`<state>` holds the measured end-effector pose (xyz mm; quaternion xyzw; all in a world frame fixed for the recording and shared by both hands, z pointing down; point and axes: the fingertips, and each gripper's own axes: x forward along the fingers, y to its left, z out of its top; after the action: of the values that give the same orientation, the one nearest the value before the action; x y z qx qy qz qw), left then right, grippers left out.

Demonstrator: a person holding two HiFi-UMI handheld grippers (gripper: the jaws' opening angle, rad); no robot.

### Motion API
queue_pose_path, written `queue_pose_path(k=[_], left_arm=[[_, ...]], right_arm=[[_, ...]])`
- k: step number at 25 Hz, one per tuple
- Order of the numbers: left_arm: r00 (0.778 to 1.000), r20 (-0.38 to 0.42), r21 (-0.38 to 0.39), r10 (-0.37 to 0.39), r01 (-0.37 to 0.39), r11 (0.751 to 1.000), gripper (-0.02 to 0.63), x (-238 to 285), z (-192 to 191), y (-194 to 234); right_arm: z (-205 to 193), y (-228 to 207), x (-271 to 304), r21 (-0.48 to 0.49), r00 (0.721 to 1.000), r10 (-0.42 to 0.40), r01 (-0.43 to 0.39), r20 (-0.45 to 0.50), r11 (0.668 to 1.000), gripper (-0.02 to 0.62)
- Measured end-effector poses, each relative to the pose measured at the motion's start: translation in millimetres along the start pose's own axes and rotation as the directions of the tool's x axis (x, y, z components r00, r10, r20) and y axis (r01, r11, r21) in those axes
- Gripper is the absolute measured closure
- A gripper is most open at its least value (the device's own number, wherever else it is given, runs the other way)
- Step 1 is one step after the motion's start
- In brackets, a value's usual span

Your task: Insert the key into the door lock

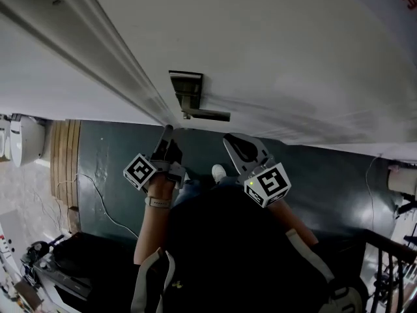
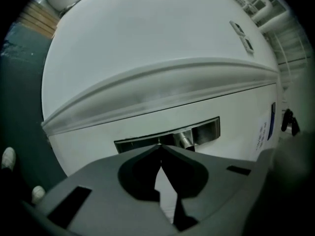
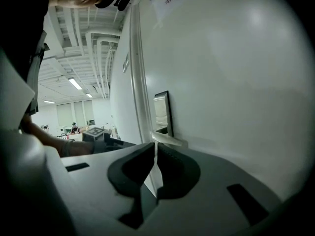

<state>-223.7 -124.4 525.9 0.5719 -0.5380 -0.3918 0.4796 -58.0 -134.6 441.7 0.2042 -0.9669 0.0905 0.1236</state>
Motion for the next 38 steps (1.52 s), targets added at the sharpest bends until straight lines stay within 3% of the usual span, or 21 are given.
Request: queue_pose_path(k=[3,6,11,16,20,26,33,35,38], left_arm=[[1.000,0.006,0.103,-0.007,0.006,0.995,0.597,-18.3,11.1,-11.8],[1.000,0.018,0.248,0.005,-0.009,0.969,0.597,-37.3,21.5,-20.4],[0.996,0.057,0.497,0.065,-0.085,0.864,0.597,-73.6,34.9,-39.3],[0.985,0.110,0.648,0.135,-0.174,0.742,0.597,-106.3,44.0,-51.3],[0.966,0.173,0.723,0.194,-0.258,0.641,0.597,-130.0,51.8,-60.5],[0.935,0.257,0.779,0.244,-0.350,0.520,0.597,-155.8,60.0,-70.8],[0.919,0.311,0.847,0.242,-0.384,0.369,0.597,-167.5,64.0,-88.6],[0.920,0.317,0.855,0.230,-0.382,0.350,0.597,-171.1,64.2,-93.8],[0.921,0.315,0.856,0.230,-0.380,0.350,0.597,-177.1,64.0,-94.8]], right_arm=[[3.3,13.6,12.0,-0.004,0.999,0.050,-0.050,0.004,0.999,0.566],[5.3,28.2,25.0,-0.020,0.994,0.112,-0.112,0.006,0.994,0.566],[15.8,55.0,43.1,-0.056,0.975,0.220,-0.220,-0.006,0.974,0.566],[26.9,78.8,57.2,-0.083,0.952,0.307,-0.306,-0.005,0.948,0.566],[37.4,95.0,63.5,-0.103,0.933,0.359,-0.358,-0.008,0.928,0.566],[45.9,113.2,69.5,-0.148,0.908,0.417,-0.417,-0.031,0.897,0.566],[54.1,130.8,77.6,-0.198,0.881,0.472,-0.469,-0.035,0.861,0.566],[56.0,136.0,78.9,-0.216,0.877,0.478,-0.475,-0.040,0.853,0.566],[59.3,142.3,80.3,-0.231,0.873,0.486,-0.482,-0.043,0.845,0.566]])
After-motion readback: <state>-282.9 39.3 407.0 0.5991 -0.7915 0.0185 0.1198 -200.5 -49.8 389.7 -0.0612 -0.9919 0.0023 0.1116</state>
